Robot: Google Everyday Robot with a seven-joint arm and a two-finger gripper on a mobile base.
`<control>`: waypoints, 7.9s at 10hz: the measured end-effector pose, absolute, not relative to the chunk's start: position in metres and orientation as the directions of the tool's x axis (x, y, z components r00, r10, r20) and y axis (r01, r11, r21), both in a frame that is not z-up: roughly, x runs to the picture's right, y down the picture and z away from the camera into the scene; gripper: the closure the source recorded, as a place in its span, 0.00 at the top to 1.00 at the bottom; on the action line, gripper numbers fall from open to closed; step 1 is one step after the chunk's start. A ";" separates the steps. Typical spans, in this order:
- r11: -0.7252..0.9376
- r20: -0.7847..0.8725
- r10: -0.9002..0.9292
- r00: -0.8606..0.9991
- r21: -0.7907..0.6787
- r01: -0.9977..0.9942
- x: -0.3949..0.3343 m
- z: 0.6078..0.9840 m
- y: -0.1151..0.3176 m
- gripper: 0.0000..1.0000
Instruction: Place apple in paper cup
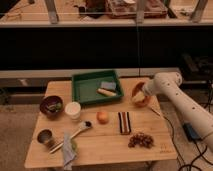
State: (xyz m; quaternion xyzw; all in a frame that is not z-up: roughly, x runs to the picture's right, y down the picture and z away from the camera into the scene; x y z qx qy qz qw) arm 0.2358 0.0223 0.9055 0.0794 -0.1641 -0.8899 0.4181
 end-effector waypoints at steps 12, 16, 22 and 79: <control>-0.596 -0.004 -0.770 -0.638 0.359 0.718 0.236 0.906 0.023 0.80; -0.596 -0.004 -0.770 -0.638 0.359 0.718 0.236 0.906 0.023 0.80; -0.614 -0.051 -0.757 -0.651 0.397 0.682 0.225 0.887 0.021 0.80; -0.744 -0.591 -0.389 -0.707 0.654 -0.138 -0.176 0.779 0.101 0.77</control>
